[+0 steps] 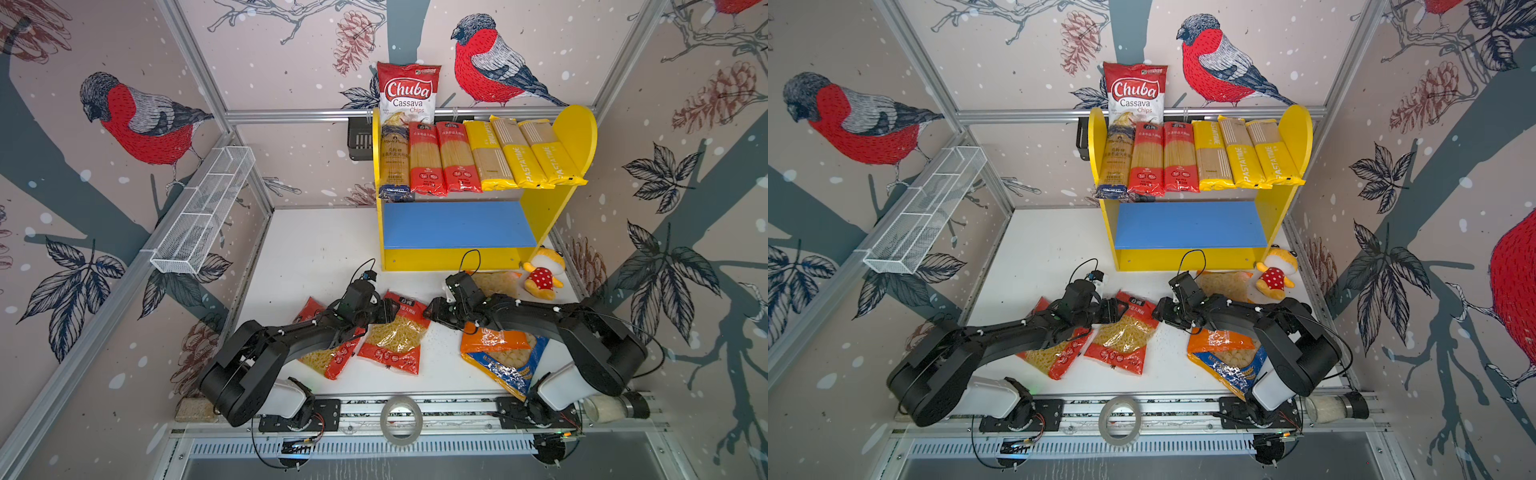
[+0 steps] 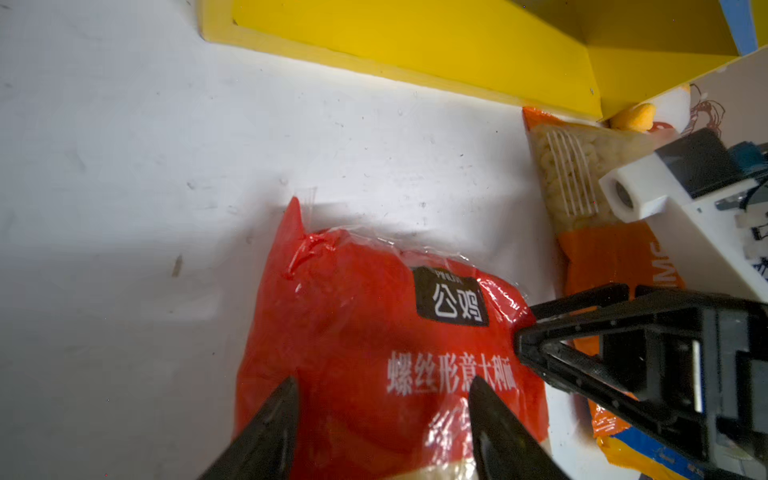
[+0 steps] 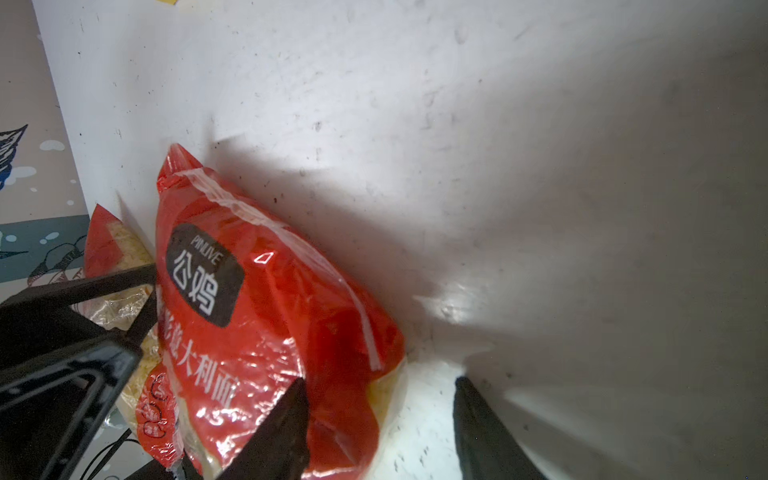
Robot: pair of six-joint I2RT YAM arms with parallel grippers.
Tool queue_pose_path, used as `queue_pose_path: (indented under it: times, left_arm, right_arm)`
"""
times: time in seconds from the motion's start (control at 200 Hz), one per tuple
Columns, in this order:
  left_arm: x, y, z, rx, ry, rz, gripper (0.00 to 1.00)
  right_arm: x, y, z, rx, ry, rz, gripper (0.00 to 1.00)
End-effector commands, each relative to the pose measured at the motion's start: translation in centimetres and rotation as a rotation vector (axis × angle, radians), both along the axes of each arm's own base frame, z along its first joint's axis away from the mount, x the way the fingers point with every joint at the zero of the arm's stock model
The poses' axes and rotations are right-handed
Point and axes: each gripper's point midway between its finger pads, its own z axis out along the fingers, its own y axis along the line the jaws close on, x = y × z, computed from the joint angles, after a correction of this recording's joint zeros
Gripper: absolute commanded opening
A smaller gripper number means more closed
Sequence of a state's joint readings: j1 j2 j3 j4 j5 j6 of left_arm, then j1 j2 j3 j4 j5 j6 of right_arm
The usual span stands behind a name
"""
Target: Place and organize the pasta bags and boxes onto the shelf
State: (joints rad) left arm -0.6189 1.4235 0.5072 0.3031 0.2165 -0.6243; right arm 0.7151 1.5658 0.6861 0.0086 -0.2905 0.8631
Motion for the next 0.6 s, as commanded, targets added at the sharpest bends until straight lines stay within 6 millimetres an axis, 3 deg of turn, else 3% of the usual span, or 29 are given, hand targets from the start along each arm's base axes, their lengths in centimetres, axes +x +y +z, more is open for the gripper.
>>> queue_pose_path:
  times: [0.0,0.16,0.3,0.485,0.595]
  left_arm:
    - [-0.5,-1.1,0.0,-0.058,0.028,-0.036,0.64]
    - [-0.4,-1.3,0.2,-0.063,0.024,-0.041,0.64]
    - [-0.2,-1.4,0.9,-0.074,0.01,-0.046,0.64]
    - [0.0,-1.1,2.0,-0.083,-0.018,-0.042,0.64]
    - [0.3,-0.5,2.0,-0.078,-0.018,-0.021,0.64]
  right_arm:
    - [0.1,0.6,0.0,0.022,-0.003,0.011,0.52]
    - [0.7,1.0,0.1,0.032,-0.016,0.009,0.32]
    - [2.4,1.3,1.4,0.029,-0.066,0.011,0.17]
    - [4.6,1.1,3.3,-0.006,-0.143,0.013,0.1]
    - [5.0,0.6,3.1,-0.031,-0.147,0.006,0.16]
